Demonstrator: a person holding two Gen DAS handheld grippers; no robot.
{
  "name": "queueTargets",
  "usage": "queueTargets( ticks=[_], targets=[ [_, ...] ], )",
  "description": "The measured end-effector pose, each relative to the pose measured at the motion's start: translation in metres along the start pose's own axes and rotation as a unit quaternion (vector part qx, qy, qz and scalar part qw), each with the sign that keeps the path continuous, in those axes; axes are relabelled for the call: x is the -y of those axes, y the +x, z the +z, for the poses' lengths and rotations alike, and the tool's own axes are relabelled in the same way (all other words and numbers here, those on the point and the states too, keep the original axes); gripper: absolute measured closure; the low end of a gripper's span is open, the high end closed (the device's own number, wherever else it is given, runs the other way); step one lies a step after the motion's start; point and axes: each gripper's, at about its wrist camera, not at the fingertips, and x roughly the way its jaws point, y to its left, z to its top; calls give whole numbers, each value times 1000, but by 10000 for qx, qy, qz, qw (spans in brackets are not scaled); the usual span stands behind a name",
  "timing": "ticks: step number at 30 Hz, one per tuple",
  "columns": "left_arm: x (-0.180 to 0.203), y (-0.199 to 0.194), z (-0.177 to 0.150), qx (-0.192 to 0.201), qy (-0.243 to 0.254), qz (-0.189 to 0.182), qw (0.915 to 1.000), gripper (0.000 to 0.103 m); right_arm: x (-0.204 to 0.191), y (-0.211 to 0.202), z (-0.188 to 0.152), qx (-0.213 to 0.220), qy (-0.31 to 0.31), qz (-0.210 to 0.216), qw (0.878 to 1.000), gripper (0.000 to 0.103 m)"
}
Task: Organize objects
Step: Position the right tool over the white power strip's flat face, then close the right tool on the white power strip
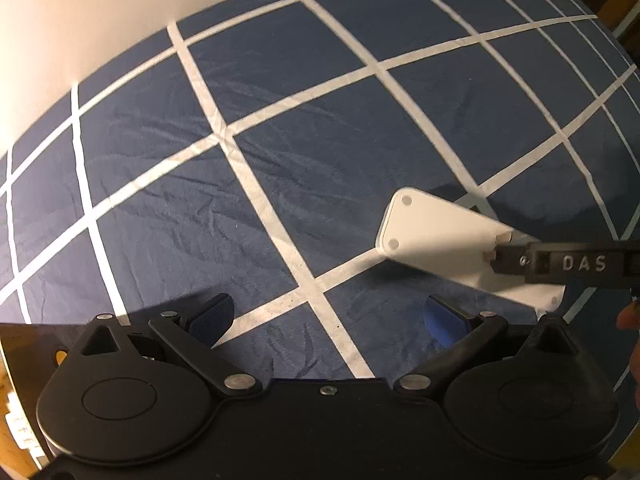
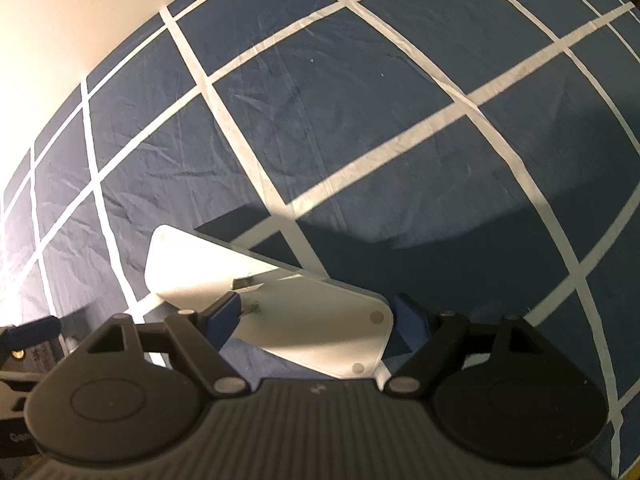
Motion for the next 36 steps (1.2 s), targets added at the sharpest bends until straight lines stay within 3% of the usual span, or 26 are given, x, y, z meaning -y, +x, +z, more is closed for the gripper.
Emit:
queueTargets(
  ticks=[1,20,31,36],
  targets=[
    [1,-2,0,61,50,19,10000,1,1,0,-1,-23,55,-6,10000,21],
    [13,-28,-11,374,222,30,9990,1,5,-44,-24,487,309,-16,9983,18],
    [20,-16,-2,223,706,-197,9971,1,20,-48,-35,609,1204,101,9908,16],
    [26,-1,10,38,1018,-414,9939,1,21,-38,-32,472,1486,99,9877,15]
  ],
)
